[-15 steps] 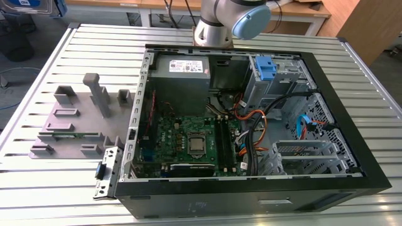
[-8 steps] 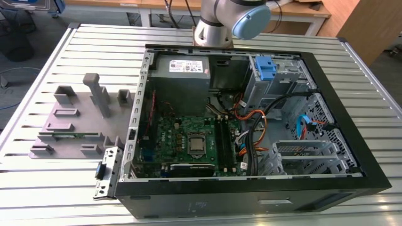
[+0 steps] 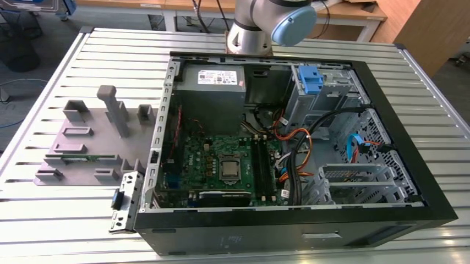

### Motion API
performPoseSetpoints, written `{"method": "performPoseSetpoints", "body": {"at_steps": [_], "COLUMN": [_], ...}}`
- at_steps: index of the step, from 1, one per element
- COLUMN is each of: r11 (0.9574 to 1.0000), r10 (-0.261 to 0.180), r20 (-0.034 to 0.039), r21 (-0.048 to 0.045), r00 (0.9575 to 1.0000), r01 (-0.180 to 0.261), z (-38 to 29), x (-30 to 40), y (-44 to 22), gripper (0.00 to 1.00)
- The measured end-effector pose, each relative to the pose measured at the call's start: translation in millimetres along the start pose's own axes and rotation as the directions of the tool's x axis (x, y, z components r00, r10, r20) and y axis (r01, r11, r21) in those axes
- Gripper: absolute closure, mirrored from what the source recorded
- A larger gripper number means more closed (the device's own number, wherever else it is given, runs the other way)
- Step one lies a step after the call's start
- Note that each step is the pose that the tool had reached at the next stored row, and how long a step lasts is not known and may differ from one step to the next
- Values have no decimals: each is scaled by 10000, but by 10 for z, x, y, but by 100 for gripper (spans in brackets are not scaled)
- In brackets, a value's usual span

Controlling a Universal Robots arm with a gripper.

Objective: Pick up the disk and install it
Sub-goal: 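Pick up the disk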

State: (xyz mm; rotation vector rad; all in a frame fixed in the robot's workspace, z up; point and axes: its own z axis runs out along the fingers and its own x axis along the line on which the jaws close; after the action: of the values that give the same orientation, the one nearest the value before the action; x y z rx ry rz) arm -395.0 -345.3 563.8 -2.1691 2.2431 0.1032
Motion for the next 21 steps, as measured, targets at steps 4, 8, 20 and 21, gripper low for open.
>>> {"method": "performPoseSetpoints", "body": {"at_steps": [4,8,20,21], "r11": [10000,10000,10000,10000], "r10": [0,0,0,0], "r20": [-1,0,0,0], "r21": [0,0,0,1], "r00": [10000,10000,10000,10000], "r01": [0,0,0,0], "z": [-3,-32,-69,-78], "x": [0,-2,-4,-4], "y": [0,1,3,3], "gripper": [65,65,65,65]}}
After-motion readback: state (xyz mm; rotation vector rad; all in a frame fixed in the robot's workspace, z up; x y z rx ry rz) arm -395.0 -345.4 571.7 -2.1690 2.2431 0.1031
